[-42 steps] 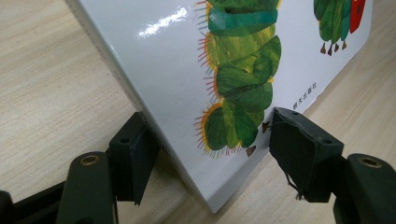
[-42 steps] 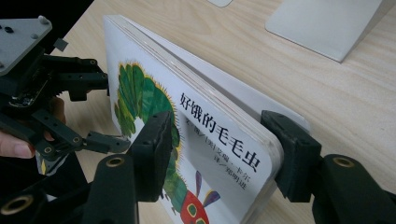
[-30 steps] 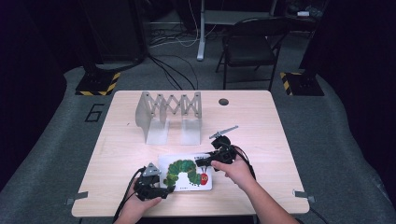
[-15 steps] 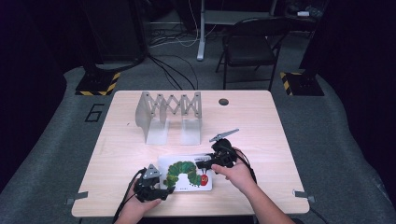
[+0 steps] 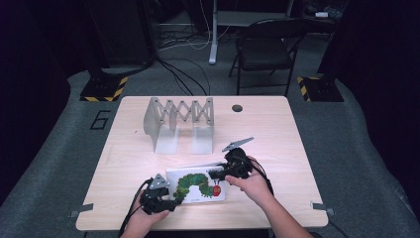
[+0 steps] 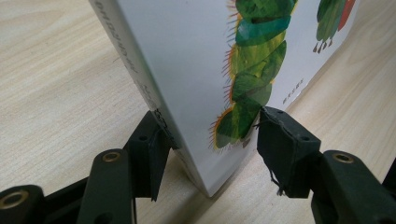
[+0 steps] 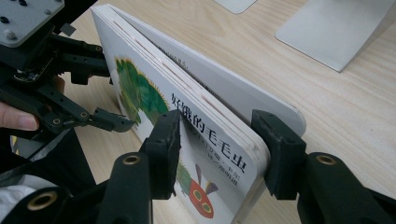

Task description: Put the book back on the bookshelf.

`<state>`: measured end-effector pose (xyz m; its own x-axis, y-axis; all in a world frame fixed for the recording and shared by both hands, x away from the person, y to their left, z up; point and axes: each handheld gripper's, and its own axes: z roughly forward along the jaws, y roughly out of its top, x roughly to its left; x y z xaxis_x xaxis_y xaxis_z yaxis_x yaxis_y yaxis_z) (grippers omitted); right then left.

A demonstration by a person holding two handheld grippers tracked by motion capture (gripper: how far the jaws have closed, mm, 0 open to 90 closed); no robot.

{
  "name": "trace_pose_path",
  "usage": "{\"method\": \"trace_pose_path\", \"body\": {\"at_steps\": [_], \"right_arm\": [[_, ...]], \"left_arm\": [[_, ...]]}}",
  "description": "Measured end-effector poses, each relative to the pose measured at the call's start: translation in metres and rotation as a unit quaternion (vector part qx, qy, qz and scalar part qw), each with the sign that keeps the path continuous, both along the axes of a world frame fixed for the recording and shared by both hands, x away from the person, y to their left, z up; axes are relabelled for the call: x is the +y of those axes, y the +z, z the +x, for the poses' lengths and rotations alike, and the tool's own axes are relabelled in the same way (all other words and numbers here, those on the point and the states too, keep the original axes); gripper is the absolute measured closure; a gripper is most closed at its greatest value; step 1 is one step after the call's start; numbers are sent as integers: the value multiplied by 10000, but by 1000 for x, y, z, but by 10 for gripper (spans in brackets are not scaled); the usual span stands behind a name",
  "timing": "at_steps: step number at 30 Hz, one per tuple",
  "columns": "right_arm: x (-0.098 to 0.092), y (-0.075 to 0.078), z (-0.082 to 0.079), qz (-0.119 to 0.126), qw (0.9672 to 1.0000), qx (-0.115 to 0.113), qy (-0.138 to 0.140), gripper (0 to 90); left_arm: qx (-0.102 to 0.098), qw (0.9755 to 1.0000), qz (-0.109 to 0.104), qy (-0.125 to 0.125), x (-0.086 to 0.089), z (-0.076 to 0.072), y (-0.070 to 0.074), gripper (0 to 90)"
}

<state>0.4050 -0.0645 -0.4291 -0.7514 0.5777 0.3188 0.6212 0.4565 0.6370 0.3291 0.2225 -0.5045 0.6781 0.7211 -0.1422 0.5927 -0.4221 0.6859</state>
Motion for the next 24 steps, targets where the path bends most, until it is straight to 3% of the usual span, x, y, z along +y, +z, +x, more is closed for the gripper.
{"method": "trace_pose_path", "body": {"at_steps": [4,9,24], "right_arm": [[-1,0,1,8,10000,-9,-20,533],[-1,2,2,79,9999,-3,-79,526],[8,8,13,13,9999,-49,-99,474]], "left_arm": [[165,9997,-159,128,-1,0,1,458],[173,9996,-178,95,0,6,5,480],[-17,9995,15,323,4,26,12,519]]}}
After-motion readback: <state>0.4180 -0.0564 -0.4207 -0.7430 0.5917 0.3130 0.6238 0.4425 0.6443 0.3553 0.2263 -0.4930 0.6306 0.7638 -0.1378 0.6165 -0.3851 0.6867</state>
